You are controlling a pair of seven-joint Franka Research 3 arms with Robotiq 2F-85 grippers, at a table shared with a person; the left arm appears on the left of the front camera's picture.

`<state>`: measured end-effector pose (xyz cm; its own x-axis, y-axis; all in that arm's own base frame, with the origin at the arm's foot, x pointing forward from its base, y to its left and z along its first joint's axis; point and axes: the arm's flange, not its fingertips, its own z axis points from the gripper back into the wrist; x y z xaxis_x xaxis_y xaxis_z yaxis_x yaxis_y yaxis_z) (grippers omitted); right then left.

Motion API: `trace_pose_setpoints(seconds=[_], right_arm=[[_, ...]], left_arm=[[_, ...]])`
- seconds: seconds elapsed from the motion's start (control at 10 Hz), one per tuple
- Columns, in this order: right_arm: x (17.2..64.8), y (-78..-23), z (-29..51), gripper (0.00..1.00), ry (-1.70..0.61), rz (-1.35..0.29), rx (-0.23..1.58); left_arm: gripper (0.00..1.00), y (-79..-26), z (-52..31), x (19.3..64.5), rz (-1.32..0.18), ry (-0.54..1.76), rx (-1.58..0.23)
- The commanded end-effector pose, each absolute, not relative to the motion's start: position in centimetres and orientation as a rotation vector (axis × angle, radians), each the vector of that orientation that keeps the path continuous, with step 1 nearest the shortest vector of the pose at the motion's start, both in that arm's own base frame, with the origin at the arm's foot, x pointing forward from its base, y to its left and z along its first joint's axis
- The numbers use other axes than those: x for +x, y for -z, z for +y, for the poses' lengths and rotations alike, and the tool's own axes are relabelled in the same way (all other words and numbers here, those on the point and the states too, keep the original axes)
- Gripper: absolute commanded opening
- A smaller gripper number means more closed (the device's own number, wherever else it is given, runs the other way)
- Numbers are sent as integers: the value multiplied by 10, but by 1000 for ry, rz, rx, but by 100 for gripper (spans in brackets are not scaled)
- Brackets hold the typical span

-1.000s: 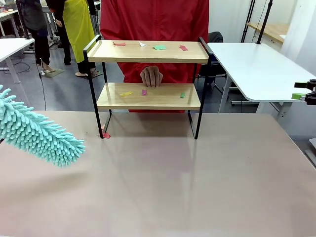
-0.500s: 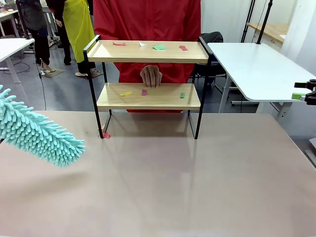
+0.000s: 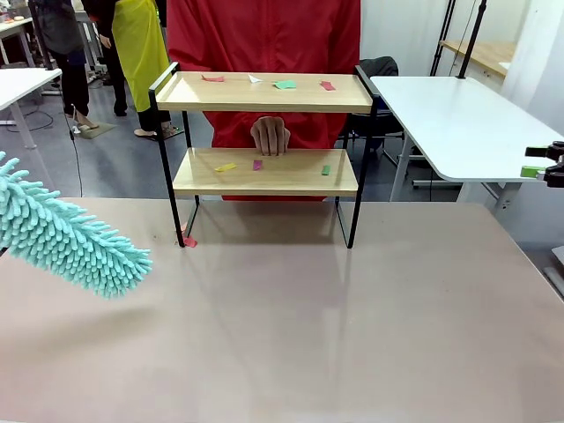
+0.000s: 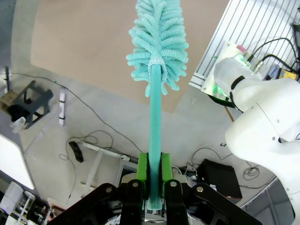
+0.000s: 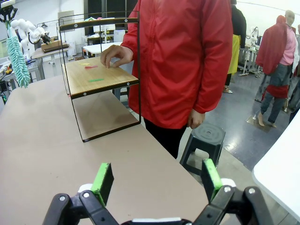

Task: Clean the shelf.
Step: Clean the specific section of the Shelf indicated by the human with the Duster.

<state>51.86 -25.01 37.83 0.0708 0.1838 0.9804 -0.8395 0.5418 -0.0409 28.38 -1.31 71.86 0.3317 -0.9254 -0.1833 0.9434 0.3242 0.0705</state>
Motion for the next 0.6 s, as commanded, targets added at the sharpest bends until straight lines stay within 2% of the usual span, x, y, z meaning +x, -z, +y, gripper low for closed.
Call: trace_pose_setpoints(seconds=[0.0, 0.5], right_arm=[[519, -386, -247, 100, -848, -1266, 640], [519, -386, -247, 100, -848, -1266, 640]], left_arm=[[14, -715, -21, 287, 7, 1276, 118], [14, -630, -55, 301, -336, 1345, -285]])
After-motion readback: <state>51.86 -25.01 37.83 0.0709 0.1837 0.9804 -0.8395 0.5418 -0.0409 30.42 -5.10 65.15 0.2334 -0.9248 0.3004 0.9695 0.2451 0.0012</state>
